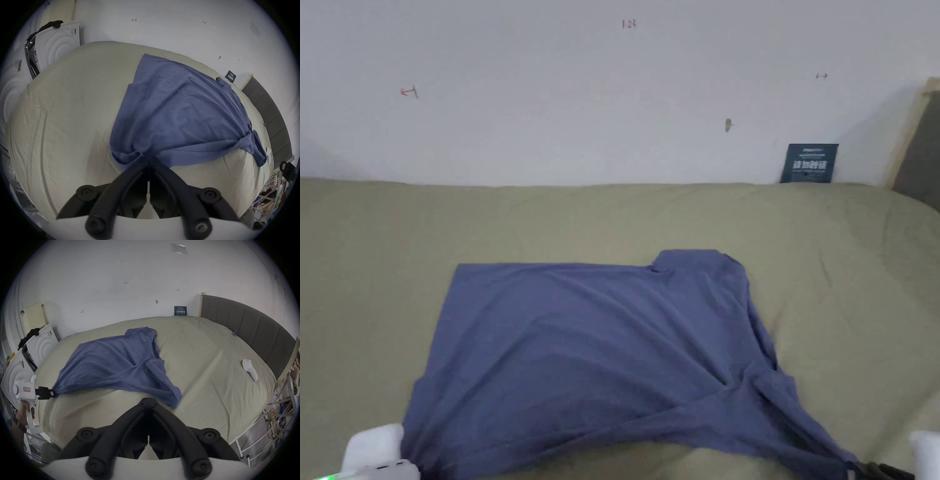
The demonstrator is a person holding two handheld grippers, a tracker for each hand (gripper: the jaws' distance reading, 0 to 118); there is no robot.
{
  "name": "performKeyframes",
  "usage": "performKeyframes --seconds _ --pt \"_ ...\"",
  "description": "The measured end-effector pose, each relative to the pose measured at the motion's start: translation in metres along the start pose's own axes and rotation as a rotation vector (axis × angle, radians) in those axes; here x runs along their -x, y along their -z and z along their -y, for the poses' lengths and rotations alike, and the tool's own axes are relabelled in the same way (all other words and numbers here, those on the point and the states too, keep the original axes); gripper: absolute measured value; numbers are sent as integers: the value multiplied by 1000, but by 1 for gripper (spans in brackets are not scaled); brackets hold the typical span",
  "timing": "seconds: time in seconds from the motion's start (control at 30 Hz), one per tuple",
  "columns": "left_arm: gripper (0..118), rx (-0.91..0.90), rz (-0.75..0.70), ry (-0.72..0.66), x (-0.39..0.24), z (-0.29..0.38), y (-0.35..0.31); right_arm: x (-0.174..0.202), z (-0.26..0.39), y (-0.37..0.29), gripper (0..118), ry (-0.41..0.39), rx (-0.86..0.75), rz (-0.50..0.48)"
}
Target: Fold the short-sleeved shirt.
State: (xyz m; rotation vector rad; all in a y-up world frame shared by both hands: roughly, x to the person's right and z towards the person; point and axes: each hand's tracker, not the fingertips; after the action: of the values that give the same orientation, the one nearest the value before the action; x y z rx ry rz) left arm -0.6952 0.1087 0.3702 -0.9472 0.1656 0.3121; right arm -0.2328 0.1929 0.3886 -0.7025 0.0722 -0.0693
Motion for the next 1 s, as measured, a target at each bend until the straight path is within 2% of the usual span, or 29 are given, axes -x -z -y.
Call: performKeyframes --seconds 0.07,0.1,0.27,0.3,0.33,0.37,0.4,0.47,0.57,0.63,0.7,0.9,1.0 --pt "0 -16 -4 22 2 6 -2 -9 -4 13 100 0 8 5" --pt "0 -14 -1 17 2 4 -3 -16 -8 23 110 -6 13 2" --pt "0 -12 -1 52 5 1 -4 -37 -32 87 107 -30 121 -6" --pt "0 -5 -1 58 4 0 -4 -39 -35 99 105 -53 150 -14" --pt "0 -4 0 67 6 1 -3 -42 -37 110 98 -68 186 -31" --pt "0 -5 -2 81 5 1 -2 -44 -38 124 80 -91 225 -12" --pt "0 -3 -3 87 5 0 -2 -43 -37 133 56 -129 243 6" --pt "0 -2 0 91 7 1 -2 -45 -34 144 7 -153 285 40" --pt "0 -1 9 88 8 0 -1 -51 -28 142 5 -99 251 -26" --pt "0 -1 17 91 11 0 0 -53 -25 134 5 -63 167 -69" --pt "0 1 27 96 12 -1 0 -51 -25 126 5 -78 102 -52" --pt "0 -63 70 84 20 -3 -11 -46 -30 101 5 -183 -51 -150" --pt "0 -82 82 79 22 -6 -19 -48 -38 95 5 -196 -58 -133"
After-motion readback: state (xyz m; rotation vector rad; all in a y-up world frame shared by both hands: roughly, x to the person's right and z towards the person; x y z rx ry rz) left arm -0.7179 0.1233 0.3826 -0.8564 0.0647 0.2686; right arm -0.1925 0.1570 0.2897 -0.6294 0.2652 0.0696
